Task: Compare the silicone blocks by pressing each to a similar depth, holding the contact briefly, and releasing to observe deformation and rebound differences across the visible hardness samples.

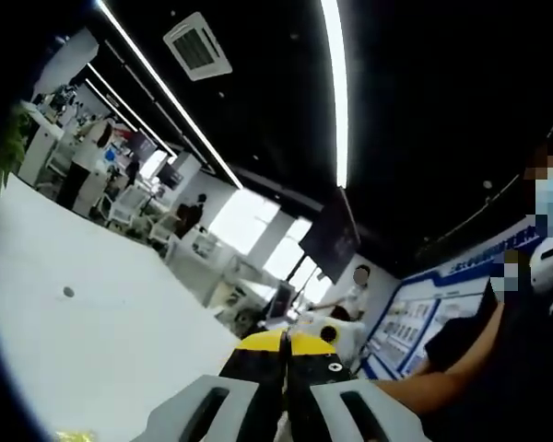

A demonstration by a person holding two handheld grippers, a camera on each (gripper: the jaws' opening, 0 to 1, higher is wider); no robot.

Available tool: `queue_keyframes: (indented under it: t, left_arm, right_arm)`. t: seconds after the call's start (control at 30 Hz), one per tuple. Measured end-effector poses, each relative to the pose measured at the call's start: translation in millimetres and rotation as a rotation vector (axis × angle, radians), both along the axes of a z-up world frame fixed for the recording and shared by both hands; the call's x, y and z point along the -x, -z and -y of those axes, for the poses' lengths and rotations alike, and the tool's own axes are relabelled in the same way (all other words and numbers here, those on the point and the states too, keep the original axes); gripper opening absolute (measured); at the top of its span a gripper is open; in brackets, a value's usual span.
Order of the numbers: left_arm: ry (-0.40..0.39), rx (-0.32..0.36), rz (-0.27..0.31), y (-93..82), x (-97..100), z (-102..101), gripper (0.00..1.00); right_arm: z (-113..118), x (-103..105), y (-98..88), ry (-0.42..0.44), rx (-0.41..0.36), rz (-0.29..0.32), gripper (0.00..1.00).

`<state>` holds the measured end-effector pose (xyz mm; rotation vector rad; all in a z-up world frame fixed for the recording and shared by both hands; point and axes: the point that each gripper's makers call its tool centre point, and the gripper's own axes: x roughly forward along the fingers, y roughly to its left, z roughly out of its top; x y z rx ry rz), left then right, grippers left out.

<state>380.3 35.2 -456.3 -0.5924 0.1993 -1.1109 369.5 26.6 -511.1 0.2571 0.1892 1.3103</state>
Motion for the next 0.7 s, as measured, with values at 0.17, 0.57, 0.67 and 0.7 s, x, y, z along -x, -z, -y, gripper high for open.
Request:
queue_keyframes:
  t: [0.17, 0.57, 0.67, 0.7]
  left_arm:
    - [0.005, -0.159, 0.091, 10.0, 6.0, -5, 0.0]
    - [-0.016, -0.279, 0.184, 20.1, 3.8, -20, 0.0]
    - [-0.006, -0.304, 0.205, 21.4, 3.9, -24, 0.03]
    - [-0.003, -0.311, 0.198, 22.5, 3.0, -25, 0.05]
  right_arm:
    - [-5, 5, 9.8, -0.04, 0.071, -0.04, 0.12]
    - [-19, 9, 18.7, -0.062, 0.121, -0.103, 0.06]
    - [-21, 11, 20.0, -0.065, 0.143, -0.091, 0.05]
    - [-22, 11, 21.0, -0.066, 0.15, -0.088, 0.05]
